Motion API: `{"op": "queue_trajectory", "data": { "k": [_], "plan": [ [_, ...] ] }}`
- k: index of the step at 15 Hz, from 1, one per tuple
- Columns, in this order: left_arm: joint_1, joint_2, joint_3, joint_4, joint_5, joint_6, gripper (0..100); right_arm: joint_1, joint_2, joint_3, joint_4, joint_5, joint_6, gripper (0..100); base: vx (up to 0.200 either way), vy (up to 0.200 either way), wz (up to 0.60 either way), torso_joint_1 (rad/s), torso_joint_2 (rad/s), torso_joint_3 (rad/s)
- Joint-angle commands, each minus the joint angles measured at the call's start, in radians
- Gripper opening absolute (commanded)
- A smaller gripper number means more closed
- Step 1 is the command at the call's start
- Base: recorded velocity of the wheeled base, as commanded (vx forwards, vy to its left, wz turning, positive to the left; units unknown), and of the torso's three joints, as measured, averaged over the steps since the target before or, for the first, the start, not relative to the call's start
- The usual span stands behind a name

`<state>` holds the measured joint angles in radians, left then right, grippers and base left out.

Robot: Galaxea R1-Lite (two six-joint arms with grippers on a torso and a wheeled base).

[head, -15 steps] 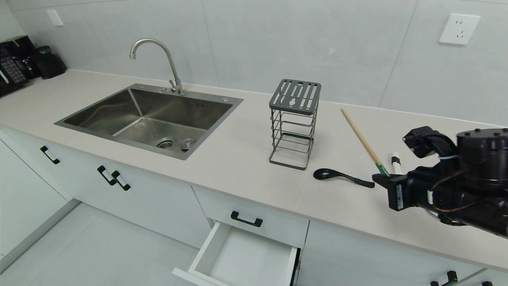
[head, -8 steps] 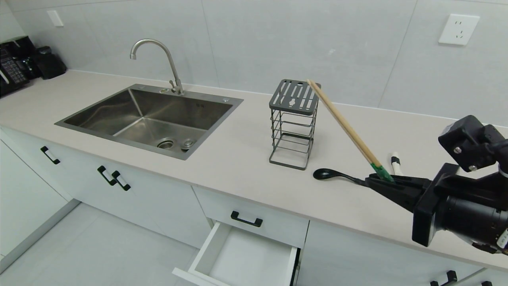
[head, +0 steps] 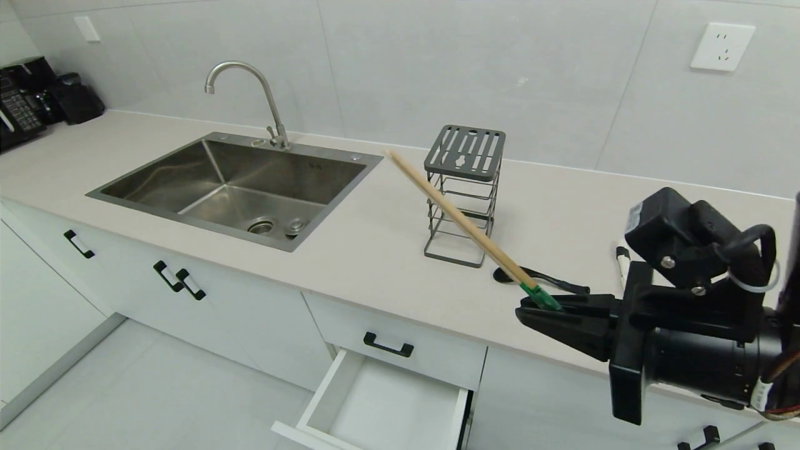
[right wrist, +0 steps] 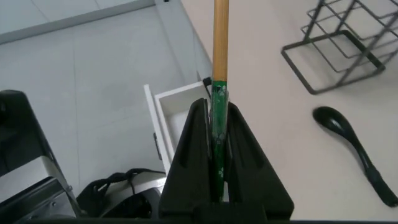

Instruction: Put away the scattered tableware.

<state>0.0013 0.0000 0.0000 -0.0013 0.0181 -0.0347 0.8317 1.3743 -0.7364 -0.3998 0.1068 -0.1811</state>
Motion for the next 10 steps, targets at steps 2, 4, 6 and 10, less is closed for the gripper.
{"op": "queue_trajectory", "data": {
  "k": [2,4,6,10],
  "plan": [
    [0.000,0.000,0.000,0.000,0.000,-0.001,100,0.003,0.157,-0.060,0.022,0.099,-0.077,0,0.000,0.000,0.00,0.000,0.00,0.000],
    [0.000,0.000,0.000,0.000,0.000,0.001,100,0.003,0.207,-0.081,0.022,0.122,-0.077,0,0.000,0.000,0.00,0.000,0.00,0.000],
    [0.000,0.000,0.000,0.000,0.000,0.001,100,0.003,0.286,-0.120,0.025,0.272,-0.103,0,0.000,0.000,0.00,0.000,0.00,0.000],
    [0.000,0.000,0.000,0.000,0.000,-0.001,100,0.001,0.335,-0.124,0.013,0.271,-0.121,0,0.000,0.000,0.00,0.000,0.00,0.000]
  ]
}}
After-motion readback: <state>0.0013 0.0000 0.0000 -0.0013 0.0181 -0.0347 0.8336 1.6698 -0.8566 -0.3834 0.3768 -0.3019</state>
